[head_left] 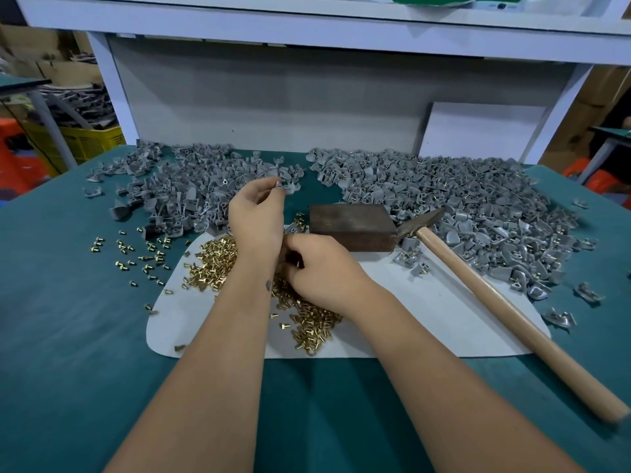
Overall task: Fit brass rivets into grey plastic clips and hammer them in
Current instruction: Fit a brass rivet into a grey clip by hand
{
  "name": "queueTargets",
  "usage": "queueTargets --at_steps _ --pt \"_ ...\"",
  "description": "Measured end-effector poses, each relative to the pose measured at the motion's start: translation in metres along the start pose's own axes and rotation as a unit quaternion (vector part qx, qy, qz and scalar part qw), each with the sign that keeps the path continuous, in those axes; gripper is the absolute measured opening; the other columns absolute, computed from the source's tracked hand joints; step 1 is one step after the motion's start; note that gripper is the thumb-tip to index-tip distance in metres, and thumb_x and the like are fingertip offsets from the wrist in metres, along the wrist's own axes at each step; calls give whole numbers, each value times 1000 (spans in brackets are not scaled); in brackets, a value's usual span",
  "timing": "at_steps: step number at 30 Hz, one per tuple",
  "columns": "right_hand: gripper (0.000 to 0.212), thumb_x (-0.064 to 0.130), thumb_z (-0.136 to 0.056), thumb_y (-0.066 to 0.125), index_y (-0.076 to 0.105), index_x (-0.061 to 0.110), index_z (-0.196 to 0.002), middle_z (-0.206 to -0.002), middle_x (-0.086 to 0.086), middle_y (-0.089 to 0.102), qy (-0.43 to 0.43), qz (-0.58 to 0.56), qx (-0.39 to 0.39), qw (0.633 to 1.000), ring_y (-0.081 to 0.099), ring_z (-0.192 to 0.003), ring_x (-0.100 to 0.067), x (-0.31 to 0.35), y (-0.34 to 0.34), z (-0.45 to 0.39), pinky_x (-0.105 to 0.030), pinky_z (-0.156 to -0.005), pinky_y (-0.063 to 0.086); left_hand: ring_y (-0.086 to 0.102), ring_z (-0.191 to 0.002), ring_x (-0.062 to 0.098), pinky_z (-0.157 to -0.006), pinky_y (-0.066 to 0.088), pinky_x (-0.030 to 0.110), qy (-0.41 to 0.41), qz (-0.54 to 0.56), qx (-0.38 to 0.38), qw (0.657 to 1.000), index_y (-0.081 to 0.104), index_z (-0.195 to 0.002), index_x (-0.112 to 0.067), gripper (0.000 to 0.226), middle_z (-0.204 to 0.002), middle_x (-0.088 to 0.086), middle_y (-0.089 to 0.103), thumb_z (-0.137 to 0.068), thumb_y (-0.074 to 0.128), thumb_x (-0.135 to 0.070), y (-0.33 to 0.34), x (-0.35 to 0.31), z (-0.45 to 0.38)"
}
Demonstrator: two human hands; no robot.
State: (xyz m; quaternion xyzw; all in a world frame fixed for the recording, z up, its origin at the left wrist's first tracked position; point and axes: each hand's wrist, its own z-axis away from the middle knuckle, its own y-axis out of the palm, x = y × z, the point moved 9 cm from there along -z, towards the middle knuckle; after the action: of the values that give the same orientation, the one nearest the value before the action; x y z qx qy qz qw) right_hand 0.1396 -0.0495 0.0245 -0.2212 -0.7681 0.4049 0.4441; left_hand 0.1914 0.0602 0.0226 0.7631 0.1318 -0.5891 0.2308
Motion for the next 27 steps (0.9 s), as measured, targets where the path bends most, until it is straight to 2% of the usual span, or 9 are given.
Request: queueTargets --at_steps 4,8,10,12,14,16,19,24,27 --pt "9 16 -83 57 56 23 -78 -73 8 62 27 -66 -96 993 58 -73 -14 -11 -23 2 -39 -69 51 60 -64 -12 -57 42 2 7 1 3 1000 69 -89 -21 12 -84 -9 70 -89 64 -9 2 -3 4" --pt "13 22 -92 56 53 30 -81 -75 16 57 62 -64 -221 971 54 -73 2 -28 -55 7 -25 -67 48 61 -71 -10 -59 41 1 2 -20 46 999 67 -84 -27 14 -83 -13 69 -87 69 -14 15 -5 10" --pt "11 22 -93 54 52 28 -83 -81 17 52 99 -36 -297 949 52 -80 -3 -44 -75 14 -27 -76 47 62 -78 -7 -59 41 0 7 -39 82 996 67 -86 -28 13 -86 -14 69 -87 69 -16 26 -5 15" --pt "9 22 -94 52 52 24 -85 -89 12 52 145 -7 -350 925 50 -89 -10 -63 -89 25 -35 -86 45 62 -85 -1 -63 45 6 22 -78 115 990 66 -89 -29 11 -90 -13 68 -90 66 -18 37 -5 20" --pt "8 21 -95 52 51 22 -88 -97 6 52 184 8 -366 912 47 -95 -16 -81 -94 34 -37 -88 41 61 -86 2 -73 50 20 30 -114 137 984 68 -92 -28 8 -91 -12 67 -91 64 -21 45 -2 24" --pt "7 21 -96 50 50 21 -89 -100 3 50 216 -21 -361 907 46 -99 -19 -95 -93 38 -33 -82 38 60 -86 3 -75 50 26 32 -137 149 979 69 -96 -26 8 -92 -12 67 -91 64 -23 50 1 27" --pt "8 19 -96 48 49 19 -89 -99 2 48 233 -24 -351 907 46 -97 -19 -97 -89 37 -28 -73 33 59 -84 -1 -69 44 20 45 -167 148 974 69 -97 -25 9 -90 -14 67 -91 63 -23 53 2 29" --pt "8 19 -97 47 50 18 -89 -100 2 51 202 20 -341 918 44 -99 -17 -85 -89 34 -27 -69 32 58 -85 -1 -70 43 18 71 -203 117 970 67 -95 -28 8 -86 -18 62 -92 61 -24 45 -5 30" --pt "8 20 -97 46 49 20 -90 -96 3 51 218 42 -363 905 45 -94 -16 -85 -95 39 -27 -62 31 55 -81 -3 -61 38 16 99 -237 90 962 65 -98 -30 10 -82 -21 59 -91 58 -27 39 -12 32"
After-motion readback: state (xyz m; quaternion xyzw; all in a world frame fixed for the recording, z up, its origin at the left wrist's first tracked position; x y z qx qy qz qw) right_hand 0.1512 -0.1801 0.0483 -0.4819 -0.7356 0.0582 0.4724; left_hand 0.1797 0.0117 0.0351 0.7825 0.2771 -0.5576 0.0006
